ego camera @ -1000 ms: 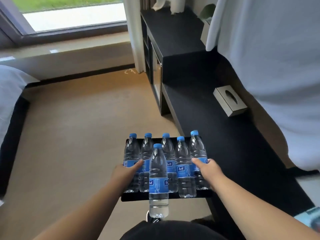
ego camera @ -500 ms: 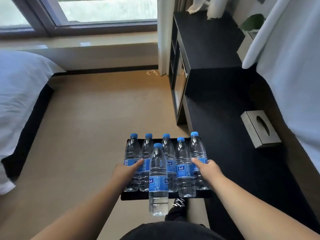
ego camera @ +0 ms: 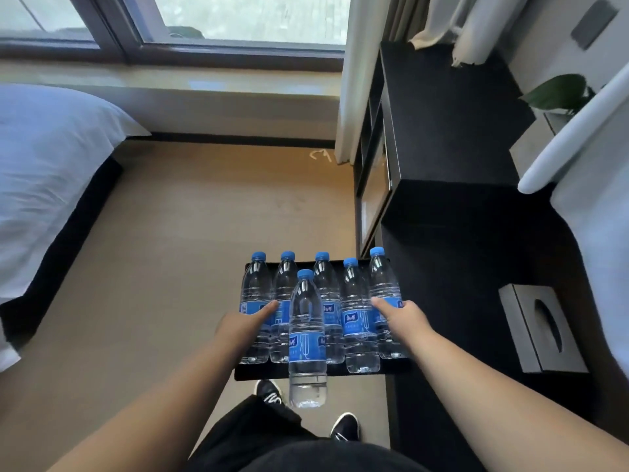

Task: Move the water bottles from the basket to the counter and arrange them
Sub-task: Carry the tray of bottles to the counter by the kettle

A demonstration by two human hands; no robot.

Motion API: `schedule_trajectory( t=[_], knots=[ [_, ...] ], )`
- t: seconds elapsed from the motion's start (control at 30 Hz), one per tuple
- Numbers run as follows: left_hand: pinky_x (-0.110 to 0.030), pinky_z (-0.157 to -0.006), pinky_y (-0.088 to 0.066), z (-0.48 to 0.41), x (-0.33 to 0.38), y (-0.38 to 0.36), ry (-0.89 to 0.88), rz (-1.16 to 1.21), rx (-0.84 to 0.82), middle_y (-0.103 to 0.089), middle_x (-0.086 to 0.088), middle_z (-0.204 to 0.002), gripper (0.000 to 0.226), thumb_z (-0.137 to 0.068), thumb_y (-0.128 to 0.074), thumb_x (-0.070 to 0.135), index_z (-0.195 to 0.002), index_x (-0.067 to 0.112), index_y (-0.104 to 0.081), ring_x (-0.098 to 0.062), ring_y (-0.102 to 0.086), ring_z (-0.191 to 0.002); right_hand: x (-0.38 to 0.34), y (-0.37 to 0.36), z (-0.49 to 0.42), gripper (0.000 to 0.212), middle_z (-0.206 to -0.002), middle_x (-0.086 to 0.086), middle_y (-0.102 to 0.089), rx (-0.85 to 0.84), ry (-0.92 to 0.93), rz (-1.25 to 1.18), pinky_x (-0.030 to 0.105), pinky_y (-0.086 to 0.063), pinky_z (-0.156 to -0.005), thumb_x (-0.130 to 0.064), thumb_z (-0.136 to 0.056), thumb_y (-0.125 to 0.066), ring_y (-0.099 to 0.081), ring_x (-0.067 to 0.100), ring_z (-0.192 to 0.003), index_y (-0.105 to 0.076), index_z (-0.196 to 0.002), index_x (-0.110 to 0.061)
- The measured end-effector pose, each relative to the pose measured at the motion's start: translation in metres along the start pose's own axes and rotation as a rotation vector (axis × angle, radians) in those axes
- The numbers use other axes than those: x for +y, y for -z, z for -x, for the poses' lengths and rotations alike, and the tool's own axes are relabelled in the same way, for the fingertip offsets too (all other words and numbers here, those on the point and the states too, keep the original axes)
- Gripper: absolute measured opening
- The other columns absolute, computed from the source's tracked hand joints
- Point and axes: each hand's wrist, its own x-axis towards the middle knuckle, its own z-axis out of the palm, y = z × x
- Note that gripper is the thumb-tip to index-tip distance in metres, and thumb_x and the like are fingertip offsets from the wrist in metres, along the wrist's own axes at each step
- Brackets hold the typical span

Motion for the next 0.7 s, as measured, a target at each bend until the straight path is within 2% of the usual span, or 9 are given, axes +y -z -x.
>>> schedule_trajectory(
  t=[0.1,0.23,0.37,0.5,0.6,0.7],
  knots=[
    [-0.055,-0.083,-0.062,-0.025,0.023,0.011,0.008,0.021,-0.015,-0.077,-0.016,-0.095,0.093,-0.044,-0.083,0.079,-0.104,0.009,-0.071,-0.036,-0.076,-0.087,-0.029,-0.008,-0.021,0.070,-0.102,0.007,-0.071,0.013,0.011,0.051,0.037,-0.051,-0.071,-0.068,-0.076,-0.076,-0.068,0.023,-0.089,-0.063,-0.114,-0.011],
    [-0.055,-0.084,-0.062,-0.071,0.059,0.035,0.010,-0.006,-0.038,-0.077,-0.015,-0.096,0.094,-0.043,-0.081,0.083,-0.103,0.011,-0.071,-0.035,-0.076,-0.088,-0.075,-0.031,-0.051,0.066,-0.098,0.010,-0.073,0.013,0.012,0.036,0.037,-0.054,-0.070,-0.066,-0.076,-0.076,-0.069,0.023,-0.083,-0.064,-0.111,-0.011],
    [-0.052,-0.085,-0.062,-0.125,0.104,0.066,0.008,-0.028,-0.044,-0.077,-0.012,-0.096,0.092,-0.048,-0.080,0.082,-0.105,0.012,-0.070,-0.031,-0.076,-0.086,-0.128,-0.059,-0.081,0.061,-0.100,0.008,-0.075,0.023,0.015,-0.005,0.047,-0.059,-0.087,-0.064,-0.076,-0.078,-0.073,0.026,-0.090,-0.067,-0.109,-0.013],
    [-0.050,-0.086,-0.061,-0.168,0.149,0.103,0.007,-0.029,-0.030,-0.075,-0.013,-0.100,0.097,-0.047,-0.081,0.081,-0.111,0.008,-0.068,-0.031,-0.074,-0.088,-0.184,-0.086,-0.102,0.059,-0.101,0.007,-0.074,0.044,0.024,0.007,0.047,-0.058,-0.089,-0.065,-0.078,-0.076,-0.071,0.026,-0.091,-0.068,-0.107,-0.014],
    [-0.050,-0.085,-0.062,-0.196,0.179,0.129,-0.008,-0.022,-0.044,-0.076,-0.013,-0.099,0.106,-0.037,-0.081,0.082,-0.112,0.008,-0.067,-0.031,-0.075,-0.088,-0.219,-0.106,-0.114,0.069,-0.109,0.009,-0.072,0.049,0.021,-0.026,0.045,-0.056,-0.093,-0.066,-0.078,-0.075,-0.069,0.028,-0.097,-0.067,-0.117,-0.010],
    [-0.051,-0.087,-0.061,-0.221,0.203,0.151,-0.010,-0.042,-0.053,-0.075,-0.014,-0.102,0.110,-0.037,-0.081,0.083,-0.116,0.007,-0.065,-0.032,-0.075,-0.090,-0.248,-0.123,-0.124,0.078,-0.116,0.010,-0.070,0.054,0.013,-0.059,0.047,-0.054,-0.096,-0.068,-0.076,-0.075,-0.068,0.029,-0.102,-0.063,-0.125,-0.009]
  ],
)
